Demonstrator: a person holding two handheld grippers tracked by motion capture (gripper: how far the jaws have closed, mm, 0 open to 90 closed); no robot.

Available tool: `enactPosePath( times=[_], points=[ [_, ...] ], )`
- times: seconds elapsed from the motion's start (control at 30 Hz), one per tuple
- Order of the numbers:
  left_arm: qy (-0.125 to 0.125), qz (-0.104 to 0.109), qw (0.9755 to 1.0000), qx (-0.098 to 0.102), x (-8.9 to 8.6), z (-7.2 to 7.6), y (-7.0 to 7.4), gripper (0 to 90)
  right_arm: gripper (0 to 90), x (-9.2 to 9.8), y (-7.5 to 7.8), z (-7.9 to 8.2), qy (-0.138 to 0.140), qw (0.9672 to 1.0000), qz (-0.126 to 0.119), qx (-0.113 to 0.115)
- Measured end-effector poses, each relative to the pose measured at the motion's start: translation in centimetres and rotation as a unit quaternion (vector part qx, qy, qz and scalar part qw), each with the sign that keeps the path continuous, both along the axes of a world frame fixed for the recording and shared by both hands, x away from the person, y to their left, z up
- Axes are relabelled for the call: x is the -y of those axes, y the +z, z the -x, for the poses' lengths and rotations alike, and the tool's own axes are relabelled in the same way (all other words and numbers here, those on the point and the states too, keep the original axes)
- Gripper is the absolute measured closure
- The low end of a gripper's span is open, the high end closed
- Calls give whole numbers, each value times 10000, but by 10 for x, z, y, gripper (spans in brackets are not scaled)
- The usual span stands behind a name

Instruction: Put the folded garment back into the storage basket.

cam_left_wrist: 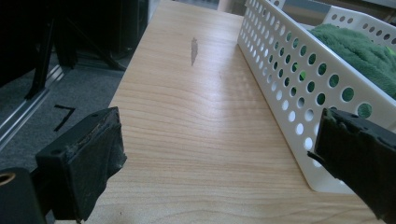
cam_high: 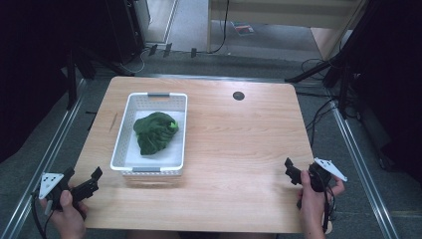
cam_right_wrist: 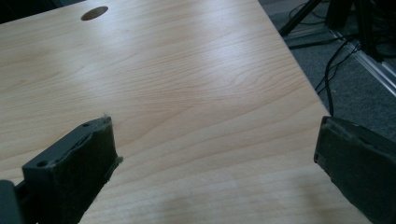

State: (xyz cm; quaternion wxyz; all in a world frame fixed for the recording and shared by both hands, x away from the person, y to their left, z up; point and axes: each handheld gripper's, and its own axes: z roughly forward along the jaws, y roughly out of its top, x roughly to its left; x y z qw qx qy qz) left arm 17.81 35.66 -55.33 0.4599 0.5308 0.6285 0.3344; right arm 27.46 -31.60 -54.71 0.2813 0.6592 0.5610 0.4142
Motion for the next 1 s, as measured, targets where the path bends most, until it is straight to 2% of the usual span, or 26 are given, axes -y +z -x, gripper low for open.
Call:
enactPosePath(
  times=[0.13, 0.5, 0.73, 0.8, 1.0],
  points=[
    [-1, 1, 10000, -5, 0, 0, 0, 18, 0, 8, 0, 8, -10, 9999, 86, 93],
    [-11, 11, 10000, 1, 0, 0, 0, 17, 0, 23, 1, 22, 32, 9998, 185, 121],
    [-28, 27, 10000, -19, -1, 0, 0, 18, 0, 28, 1, 31, 126, 9994, 148, 278],
    [-28, 19, 10000, -25, -1, 0, 0, 18, 0, 28, 1, 33, 102, 9994, 78, 320],
    [-28, -13, 10000, -56, 0, -1, 0, 18, 0, 29, 1, 34, 35, 9993, 102, 362]
  ],
)
